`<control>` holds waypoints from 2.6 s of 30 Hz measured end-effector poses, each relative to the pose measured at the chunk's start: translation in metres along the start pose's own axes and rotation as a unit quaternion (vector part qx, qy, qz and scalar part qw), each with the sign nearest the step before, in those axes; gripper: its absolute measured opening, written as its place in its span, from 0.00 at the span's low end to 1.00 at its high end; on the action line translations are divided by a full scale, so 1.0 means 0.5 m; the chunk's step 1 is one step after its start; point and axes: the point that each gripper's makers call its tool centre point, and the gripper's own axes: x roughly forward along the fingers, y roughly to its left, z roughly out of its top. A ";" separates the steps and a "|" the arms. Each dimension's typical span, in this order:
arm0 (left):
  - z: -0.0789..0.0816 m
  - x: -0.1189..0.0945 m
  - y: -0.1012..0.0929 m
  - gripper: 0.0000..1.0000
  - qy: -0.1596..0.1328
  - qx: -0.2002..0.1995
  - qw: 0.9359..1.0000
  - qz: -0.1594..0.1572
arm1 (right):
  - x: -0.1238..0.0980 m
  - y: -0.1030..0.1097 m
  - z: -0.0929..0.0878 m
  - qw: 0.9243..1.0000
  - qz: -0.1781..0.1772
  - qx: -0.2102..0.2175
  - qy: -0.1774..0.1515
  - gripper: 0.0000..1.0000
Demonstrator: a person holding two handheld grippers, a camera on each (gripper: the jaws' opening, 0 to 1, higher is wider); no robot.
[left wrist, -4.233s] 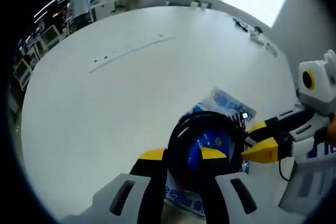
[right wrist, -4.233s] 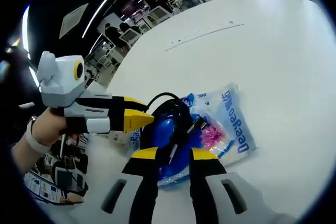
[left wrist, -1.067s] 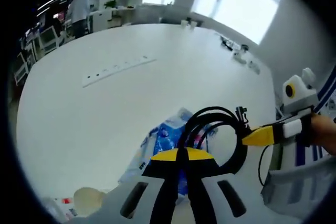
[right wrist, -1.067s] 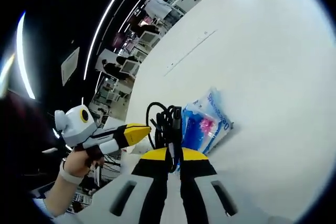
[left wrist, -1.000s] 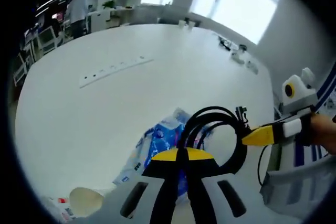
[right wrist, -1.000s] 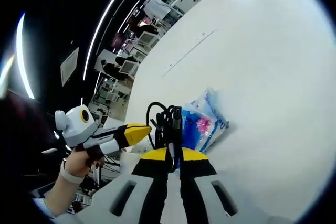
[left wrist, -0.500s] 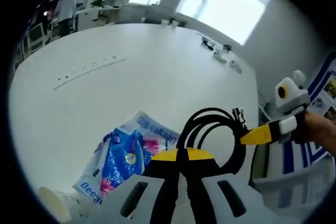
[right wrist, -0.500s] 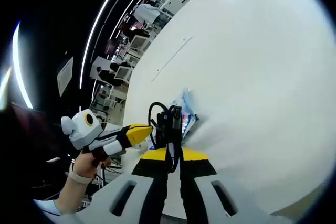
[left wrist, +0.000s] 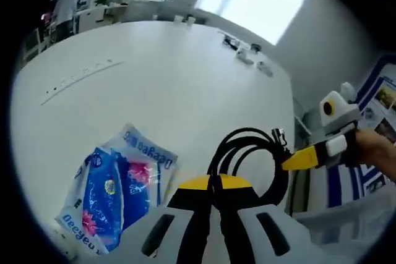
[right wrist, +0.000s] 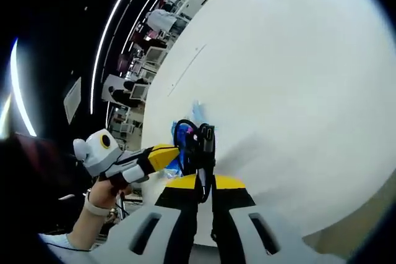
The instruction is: Arrange the tabletop items into an orderly group along one side of the table until the central work area is clear of visible clutter.
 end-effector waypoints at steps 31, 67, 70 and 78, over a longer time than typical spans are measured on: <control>-0.029 0.082 -0.042 0.00 0.012 0.010 1.000 -0.012 | -0.018 -0.130 0.005 0.999 -0.027 0.016 0.035 0.03; -0.073 0.105 -0.013 0.00 0.025 -0.022 0.999 -0.003 | 0.041 -0.185 0.005 0.996 -0.075 -0.005 0.049 0.05; -0.074 0.106 -0.012 0.00 0.023 -0.024 0.999 -0.003 | 0.042 -0.185 0.005 0.996 -0.076 -0.007 0.048 0.05; -0.077 0.111 -0.008 0.00 0.019 -0.031 0.999 0.001 | 0.042 -0.182 0.001 0.996 -0.075 -0.006 0.042 0.06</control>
